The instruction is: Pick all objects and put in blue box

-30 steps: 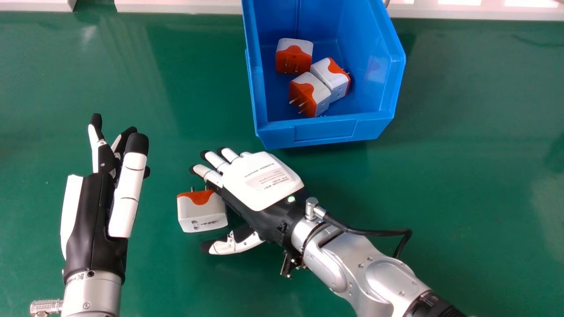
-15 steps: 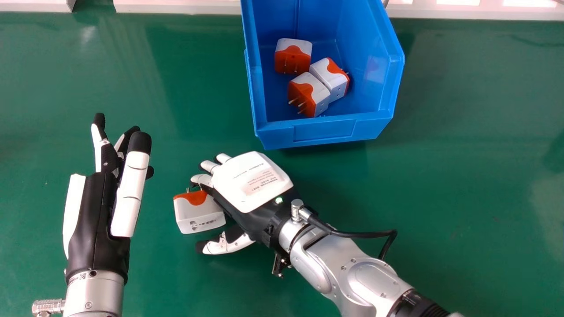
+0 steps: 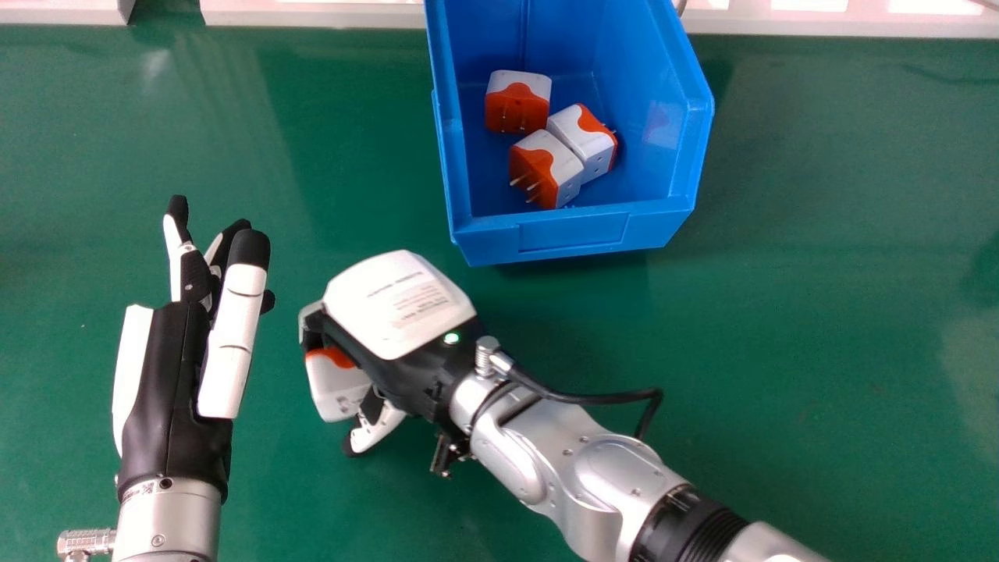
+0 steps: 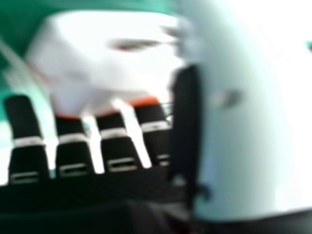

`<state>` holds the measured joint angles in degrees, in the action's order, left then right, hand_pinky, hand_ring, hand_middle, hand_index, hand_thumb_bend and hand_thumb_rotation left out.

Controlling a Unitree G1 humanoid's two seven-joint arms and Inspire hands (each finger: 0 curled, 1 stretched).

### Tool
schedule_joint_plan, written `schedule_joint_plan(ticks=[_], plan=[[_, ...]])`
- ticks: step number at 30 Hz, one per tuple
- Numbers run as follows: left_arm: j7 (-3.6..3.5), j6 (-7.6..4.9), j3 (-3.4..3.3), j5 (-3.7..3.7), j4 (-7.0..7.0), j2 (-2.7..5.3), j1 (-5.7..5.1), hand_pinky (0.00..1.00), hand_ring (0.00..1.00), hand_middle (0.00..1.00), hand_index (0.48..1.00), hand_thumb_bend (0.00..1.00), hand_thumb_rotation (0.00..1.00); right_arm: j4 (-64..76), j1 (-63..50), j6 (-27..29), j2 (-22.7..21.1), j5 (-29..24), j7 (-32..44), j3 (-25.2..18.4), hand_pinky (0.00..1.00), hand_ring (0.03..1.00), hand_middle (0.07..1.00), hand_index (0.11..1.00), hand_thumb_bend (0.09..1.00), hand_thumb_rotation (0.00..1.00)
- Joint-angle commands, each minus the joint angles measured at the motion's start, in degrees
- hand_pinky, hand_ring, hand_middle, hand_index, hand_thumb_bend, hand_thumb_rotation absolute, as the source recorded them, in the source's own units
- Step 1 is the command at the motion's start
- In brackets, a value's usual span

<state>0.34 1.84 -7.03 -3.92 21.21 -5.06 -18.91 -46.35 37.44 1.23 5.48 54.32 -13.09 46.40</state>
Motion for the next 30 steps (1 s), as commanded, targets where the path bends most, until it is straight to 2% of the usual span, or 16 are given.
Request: schedule_joint_plan(ticks=[1,4,17,21,24,26,30], plan=[[0.14,-0.24,0.07,-0.19,1.67,0.05,-0.28,0.83,0.92,0.94,0.964,0.72,1.0,-1.0,0.2,-1.6,-1.1,0.7,-0.3,0.1,0.13,0.187,0.471,0.482,0.527,0.0],[0.08,-0.22,0.0,-0.06,1.59,-0.03,-0.26,0.83,0.92,0.94,0.964,0.72,1.0,1.0,-0.2,-1.7,-1.9,-0.2,1.6,-0.5,0.06,0.119,0.47,0.479,0.526,0.0],[-0.28,0.68,-0.41,-0.09,1.29,-0.69,0.52,0.83,0.92,0.94,0.964,0.72,1.0,7.3,-2.6,-4.4,-3.3,-2.4,4.1,-2.1,0.06,0.11,0.469,0.48,0.527,0.0],[-0.4,0.75,-0.47,0.03,1.39,-0.75,0.46,0.83,0.92,0.94,0.964,0.72,1.0,12.2,-4.9,-4.8,-5.0,-3.2,4.7,-3.1,0.17,0.258,0.466,0.529,0.513,0.0],[-0.56,0.73,-0.65,0.23,1.12,-0.86,0.59,0.83,0.92,0.94,0.964,0.72,1.0,19.3,-8.8,-5.2,-6.8,-4.2,5.9,-4.6,0.21,0.312,0.478,0.555,0.506,0.0],[-0.7,0.71,-0.87,0.44,0.85,-0.95,0.71,0.83,0.92,0.94,0.964,0.73,1.0,25.3,-12.3,-6.1,-8.1,-4.6,7.1,-5.4,0.17,0.342,0.486,0.524,0.509,0.0],[-1.01,0.88,-1.26,0.81,0.87,-1.03,0.76,0.83,0.92,0.94,0.964,0.73,1.0,38.8,-20.6,-8.0,-11.4,-4.2,9.7,-6.8,0.15,0.351,0.49,0.512,0.509,0.0]])
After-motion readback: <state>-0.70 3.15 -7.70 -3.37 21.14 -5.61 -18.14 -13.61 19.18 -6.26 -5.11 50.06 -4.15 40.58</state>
